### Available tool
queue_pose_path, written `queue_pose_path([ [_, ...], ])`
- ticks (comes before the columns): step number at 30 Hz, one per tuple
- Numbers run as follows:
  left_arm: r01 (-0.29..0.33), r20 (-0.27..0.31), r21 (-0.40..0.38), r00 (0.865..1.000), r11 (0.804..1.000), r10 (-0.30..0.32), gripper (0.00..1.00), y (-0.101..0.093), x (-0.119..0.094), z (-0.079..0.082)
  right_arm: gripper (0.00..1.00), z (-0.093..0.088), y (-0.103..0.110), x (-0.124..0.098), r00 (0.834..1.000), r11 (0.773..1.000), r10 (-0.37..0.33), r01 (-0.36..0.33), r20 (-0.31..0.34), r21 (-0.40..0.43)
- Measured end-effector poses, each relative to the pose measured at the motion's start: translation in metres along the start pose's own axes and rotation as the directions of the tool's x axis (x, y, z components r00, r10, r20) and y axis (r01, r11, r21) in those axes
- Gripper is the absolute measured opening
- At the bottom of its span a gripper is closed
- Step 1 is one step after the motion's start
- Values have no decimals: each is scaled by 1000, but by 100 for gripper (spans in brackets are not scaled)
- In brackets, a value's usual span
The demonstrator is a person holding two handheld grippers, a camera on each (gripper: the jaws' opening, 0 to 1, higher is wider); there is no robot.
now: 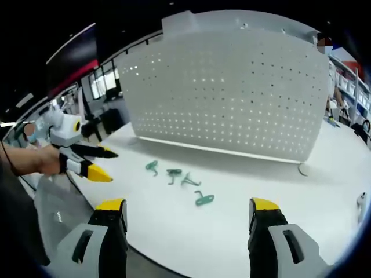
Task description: Insert the hook assembly into the mounting plate slot until the hook locks in place.
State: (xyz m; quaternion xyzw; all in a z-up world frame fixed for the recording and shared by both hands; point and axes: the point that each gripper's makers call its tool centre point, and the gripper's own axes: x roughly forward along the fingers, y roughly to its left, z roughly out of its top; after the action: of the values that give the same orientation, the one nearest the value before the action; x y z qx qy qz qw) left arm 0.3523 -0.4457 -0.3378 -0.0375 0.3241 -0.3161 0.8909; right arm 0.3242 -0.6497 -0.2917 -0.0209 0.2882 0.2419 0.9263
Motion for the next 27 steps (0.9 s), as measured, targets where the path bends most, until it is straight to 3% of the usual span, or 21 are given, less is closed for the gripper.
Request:
queue_pose_path([
  [4,8,30,2,1000,1000,-8,87,5,10,3,87,-2,-3,2,1000,1000,-3,3,-9,5],
  [10,-5,-20,20,1000,1000,5,81,15,26,-4,87,-3,-6,5,1000,1000,-3,3,-17,11],
  [27,-46,-61,64,997,997,50,59,37,58,-13,87,-10,-8,16,999,1000,11,-10,-43,29],
])
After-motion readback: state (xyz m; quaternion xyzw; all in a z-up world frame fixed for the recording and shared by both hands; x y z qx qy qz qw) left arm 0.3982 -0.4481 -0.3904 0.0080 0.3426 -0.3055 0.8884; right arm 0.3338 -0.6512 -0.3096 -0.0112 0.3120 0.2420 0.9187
